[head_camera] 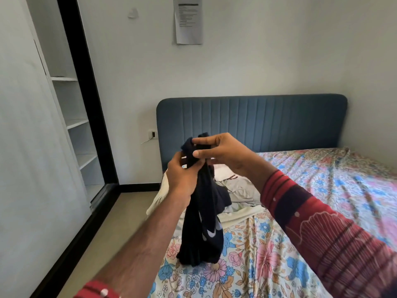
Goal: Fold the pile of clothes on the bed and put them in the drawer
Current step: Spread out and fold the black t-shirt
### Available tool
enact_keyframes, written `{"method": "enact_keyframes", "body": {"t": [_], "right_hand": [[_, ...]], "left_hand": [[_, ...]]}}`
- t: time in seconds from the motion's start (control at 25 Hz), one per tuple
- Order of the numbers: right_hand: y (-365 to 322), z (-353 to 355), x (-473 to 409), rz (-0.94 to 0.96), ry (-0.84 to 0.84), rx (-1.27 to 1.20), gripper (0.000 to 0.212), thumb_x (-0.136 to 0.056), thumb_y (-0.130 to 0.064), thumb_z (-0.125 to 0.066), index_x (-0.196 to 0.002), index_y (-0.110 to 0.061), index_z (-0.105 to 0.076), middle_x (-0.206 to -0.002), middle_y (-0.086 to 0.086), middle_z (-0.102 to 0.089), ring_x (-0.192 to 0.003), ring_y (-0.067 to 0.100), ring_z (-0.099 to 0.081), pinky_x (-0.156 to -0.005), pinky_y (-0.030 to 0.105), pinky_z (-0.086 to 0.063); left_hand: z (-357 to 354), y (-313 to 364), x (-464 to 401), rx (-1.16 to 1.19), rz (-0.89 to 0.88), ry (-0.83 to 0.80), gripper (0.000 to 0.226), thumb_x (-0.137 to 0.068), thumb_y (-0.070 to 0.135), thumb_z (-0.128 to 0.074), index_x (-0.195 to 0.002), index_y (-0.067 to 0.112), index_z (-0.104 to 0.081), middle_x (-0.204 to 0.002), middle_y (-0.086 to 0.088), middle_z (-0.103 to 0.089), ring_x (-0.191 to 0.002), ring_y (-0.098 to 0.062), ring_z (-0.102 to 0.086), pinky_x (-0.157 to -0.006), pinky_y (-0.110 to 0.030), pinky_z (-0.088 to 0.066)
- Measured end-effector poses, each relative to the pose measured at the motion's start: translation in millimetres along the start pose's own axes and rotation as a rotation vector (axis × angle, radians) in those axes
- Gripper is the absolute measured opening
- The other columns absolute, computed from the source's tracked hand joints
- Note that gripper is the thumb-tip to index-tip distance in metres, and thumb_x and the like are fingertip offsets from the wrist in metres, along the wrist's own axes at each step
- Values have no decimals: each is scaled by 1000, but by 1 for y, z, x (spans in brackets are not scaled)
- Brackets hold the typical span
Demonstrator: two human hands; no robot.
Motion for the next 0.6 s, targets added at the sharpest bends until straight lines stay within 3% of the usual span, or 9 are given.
{"method": "enact_keyframes", "body": {"t": [0.04, 0.12, 0.24, 0.32, 0.4, 0.48, 0.6], "right_hand": [[-6, 9, 2, 44, 22, 76, 41, -84, -3, -81, -123, -14, -74, -102, 2, -79, -91, 6, -73, -80, 19, -58], [-16, 33, 5, 129, 137, 99, 41, -86, 9, -73, -125, -5, -71, -98, 0, -77, -83, -2, -71, -77, 11, -55], [-25, 76, 14, 273, 319, 30, 49, -83, 8, -78, -128, -8, -69, -93, -1, -78, -85, 6, -74, -79, 17, -57], [-25, 97, 20, 321, 437, -106, 60, -81, 2, -83, -127, -29, -61, -87, 2, -76, -84, 18, -74, -80, 33, -63], [-25, 108, 24, 318, 474, -258, 55, -82, -1, -83, -122, -29, -57, -80, -2, -72, -78, 16, -72, -75, 36, -62], [-25, 114, 31, 244, 397, -228, 41, -79, -14, -84, -115, -10, -67, -84, 0, -74, -79, 16, -71, -75, 36, -60], [-23, 125, 51, -13, 82, -171, 43, -75, -27, -80, -101, 5, -69, -86, 12, -76, -77, 22, -74, -69, 31, -61]], "left_hand": [[0, 3, 0, 56, 22, -16, 13, -93, 21, -74, -104, 28, -70, -100, 6, -75, -92, -10, -70, -82, -31, -57], [6, 8, -7, 205, 133, -25, 16, -100, 12, -61, -105, 22, -71, -99, -1, -76, -92, -17, -70, -80, -36, -56], [34, 23, -21, 522, 299, -20, 30, -97, 8, -50, -121, 4, -66, -107, -17, -74, -101, -35, -70, -80, -44, -59], [55, 43, -28, 475, 176, -101, 32, -95, 9, -56, -124, -1, -64, -113, -21, -72, -102, -35, -70, -85, -45, -61], [63, 69, -30, 217, -58, -219, 32, -89, 9, -74, -120, 3, -68, -113, -14, -75, -102, -27, -73, -86, -39, -62], [61, 92, -32, -43, -217, -201, 26, -83, 9, -82, -106, 16, -74, -104, -2, -78, -98, -17, -74, -84, -30, -61], [59, 121, -44, -68, -237, -120, 11, -91, 12, -75, -97, 21, -78, -94, 3, -79, -92, -12, -74, -81, -26, -61]]}}
Point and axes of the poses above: each hand's wrist, its own x-axis away from the middle knuckle, its own z-axis out of the back of the hand, y = z × x, the point moved 2 cm from there along -x, towards the middle knuckle
